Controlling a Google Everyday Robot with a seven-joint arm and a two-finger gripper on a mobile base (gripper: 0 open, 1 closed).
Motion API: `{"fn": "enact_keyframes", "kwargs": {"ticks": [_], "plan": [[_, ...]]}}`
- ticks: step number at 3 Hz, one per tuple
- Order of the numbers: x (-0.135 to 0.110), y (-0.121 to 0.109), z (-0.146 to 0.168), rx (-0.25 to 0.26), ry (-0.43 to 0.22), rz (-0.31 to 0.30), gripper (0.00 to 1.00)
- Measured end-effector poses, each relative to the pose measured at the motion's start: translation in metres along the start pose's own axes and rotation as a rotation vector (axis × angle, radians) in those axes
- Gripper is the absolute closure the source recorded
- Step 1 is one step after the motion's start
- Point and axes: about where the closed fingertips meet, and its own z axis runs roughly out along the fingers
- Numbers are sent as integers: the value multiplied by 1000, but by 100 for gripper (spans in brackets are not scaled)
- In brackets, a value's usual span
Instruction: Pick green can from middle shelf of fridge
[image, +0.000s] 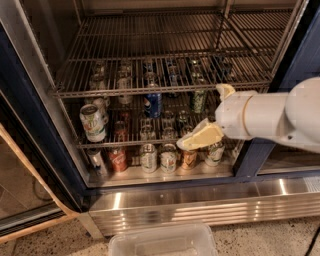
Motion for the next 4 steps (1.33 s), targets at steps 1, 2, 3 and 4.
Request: {"fn": "enact_keyframes", "kwargs": {"ticks": [1, 2, 3, 4], "plan": [[4, 24, -6, 40, -21, 49, 0], [10, 37, 1, 28, -28, 79, 0], [26, 30, 35, -10, -52, 126, 0], [26, 30, 35, -10, -52, 126, 0]]}}
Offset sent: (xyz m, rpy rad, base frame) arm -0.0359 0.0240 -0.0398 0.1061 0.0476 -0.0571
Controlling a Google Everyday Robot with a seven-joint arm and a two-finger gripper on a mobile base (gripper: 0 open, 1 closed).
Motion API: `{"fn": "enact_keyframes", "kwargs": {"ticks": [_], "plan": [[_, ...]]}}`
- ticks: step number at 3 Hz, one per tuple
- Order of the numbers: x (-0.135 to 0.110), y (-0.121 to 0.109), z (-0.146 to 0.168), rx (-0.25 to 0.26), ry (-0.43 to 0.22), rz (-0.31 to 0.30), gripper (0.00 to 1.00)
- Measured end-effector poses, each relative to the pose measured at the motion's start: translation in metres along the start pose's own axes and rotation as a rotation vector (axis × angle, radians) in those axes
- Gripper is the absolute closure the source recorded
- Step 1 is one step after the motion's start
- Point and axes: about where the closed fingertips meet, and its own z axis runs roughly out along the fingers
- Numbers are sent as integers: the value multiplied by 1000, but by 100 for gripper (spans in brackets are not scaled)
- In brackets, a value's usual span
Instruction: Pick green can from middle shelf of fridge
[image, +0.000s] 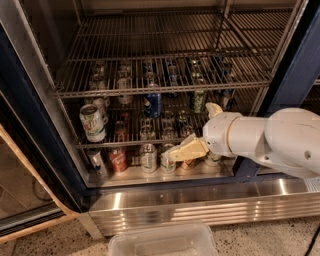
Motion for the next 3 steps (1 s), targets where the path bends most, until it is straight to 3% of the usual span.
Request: {"fn": "enact_keyframes", "kwargs": {"ticks": [1, 2, 3], "plan": [[5, 0, 8, 27, -59, 51, 0], [32, -20, 14, 128, -161, 169, 0], [40, -32, 25, 191, -272, 253, 0]]}}
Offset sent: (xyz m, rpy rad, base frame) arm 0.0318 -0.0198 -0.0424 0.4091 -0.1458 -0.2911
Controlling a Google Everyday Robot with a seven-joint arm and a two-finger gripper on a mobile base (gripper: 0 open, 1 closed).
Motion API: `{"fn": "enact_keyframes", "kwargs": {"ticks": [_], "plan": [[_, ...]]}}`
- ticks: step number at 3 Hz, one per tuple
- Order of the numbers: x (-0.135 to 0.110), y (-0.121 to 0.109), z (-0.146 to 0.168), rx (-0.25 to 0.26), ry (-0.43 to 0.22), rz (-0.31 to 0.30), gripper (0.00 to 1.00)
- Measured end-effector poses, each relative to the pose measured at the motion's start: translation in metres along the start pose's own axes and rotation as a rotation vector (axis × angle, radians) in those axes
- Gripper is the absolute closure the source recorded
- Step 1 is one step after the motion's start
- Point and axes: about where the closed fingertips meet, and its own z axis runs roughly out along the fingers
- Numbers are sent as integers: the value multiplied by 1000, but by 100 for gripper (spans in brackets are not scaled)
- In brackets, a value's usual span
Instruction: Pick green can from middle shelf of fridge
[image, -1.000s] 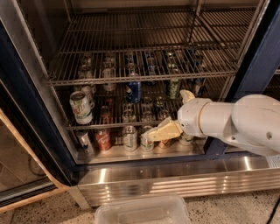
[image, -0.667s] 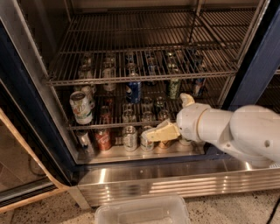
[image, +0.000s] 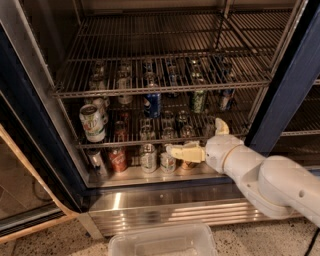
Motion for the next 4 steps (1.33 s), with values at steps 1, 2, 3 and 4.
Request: {"fn": "enact_keyframes", "kwargs": {"ticks": [1, 2, 3, 4], "plan": [[4, 13, 13, -35, -38, 66, 0], [5, 12, 13, -34, -37, 66, 0], [-1, 7, 21, 3, -88, 65, 0], [-15, -6, 26, 75, -178, 57, 0]]}}
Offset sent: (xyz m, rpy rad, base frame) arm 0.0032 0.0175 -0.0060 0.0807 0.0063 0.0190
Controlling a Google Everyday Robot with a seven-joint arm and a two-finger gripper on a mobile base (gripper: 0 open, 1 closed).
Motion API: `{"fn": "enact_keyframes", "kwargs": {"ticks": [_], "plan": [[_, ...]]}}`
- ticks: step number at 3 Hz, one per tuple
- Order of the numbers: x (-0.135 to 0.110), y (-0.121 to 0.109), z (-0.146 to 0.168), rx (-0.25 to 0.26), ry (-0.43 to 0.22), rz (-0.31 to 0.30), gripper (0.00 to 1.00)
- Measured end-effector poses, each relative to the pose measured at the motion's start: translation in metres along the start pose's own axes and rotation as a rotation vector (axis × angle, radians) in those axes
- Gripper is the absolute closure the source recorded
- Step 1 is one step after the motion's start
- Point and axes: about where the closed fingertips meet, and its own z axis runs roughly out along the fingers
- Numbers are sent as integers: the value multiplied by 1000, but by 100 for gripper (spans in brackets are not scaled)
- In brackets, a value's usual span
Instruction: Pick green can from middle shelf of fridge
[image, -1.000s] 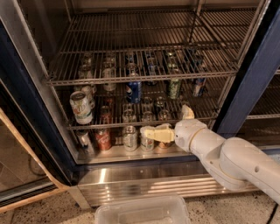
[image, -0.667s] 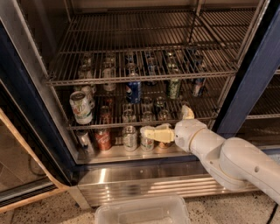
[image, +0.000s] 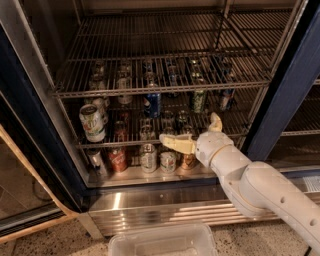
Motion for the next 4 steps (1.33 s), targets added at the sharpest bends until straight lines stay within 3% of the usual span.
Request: {"fn": "enact_keyframes", "kwargs": {"ticks": [1, 2, 3, 4], "plan": [[-16, -14, 4, 52, -77, -10, 0], [-24, -27, 11, 75, -111, -9, 0], [-26, -41, 21, 85, -106, -2, 0], [-24, -64, 45, 88, -59, 1, 0]]}}
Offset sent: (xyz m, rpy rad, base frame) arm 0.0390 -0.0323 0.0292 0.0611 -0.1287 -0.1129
